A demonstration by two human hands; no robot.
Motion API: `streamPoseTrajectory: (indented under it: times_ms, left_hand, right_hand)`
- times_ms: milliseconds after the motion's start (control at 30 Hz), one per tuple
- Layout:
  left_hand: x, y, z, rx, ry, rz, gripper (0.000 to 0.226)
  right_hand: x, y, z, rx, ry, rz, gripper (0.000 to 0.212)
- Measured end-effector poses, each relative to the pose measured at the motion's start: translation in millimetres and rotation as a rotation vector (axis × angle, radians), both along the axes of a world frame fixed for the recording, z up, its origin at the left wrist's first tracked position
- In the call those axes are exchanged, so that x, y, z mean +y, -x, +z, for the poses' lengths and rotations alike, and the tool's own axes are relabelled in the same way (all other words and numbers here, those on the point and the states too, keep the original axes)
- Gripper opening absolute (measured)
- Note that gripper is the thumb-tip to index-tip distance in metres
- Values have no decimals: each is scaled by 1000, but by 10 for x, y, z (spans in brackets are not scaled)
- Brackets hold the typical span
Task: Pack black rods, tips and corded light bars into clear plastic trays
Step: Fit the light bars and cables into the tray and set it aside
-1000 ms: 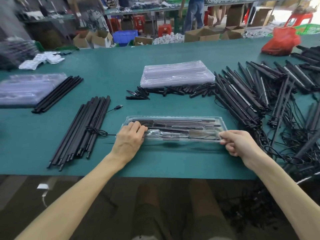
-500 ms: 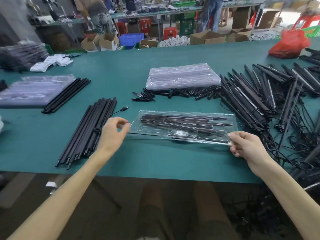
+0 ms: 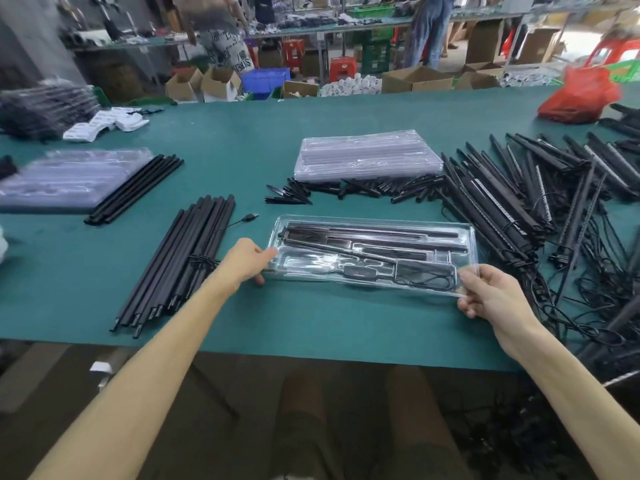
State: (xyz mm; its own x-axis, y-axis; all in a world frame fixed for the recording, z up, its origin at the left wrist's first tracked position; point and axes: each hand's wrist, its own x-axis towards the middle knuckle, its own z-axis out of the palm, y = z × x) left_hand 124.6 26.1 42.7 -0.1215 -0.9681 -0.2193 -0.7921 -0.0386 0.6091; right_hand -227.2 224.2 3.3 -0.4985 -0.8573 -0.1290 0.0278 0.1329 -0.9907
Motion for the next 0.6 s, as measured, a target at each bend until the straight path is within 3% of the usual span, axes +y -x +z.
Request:
streamPoseTrajectory:
  times_ms: [233, 433, 533, 600]
  left_hand:
    - [-144, -155, 137, 90, -198, -95, 28]
    - [-143, -169, 133, 250, -274, -45, 28]
    - [-91, -72, 125, 372, -202, 31, 28]
    - [41, 36, 89, 274, -11, 80, 32]
  right_hand:
    - [-7, 16, -11, 29, -23, 13, 12]
    - [-3, -2, -12, 50, -34, 9, 15]
    - [-2, 2, -13, 61, -48, 0, 16]
    - [-5, 2, -22, 60, -53, -12, 18]
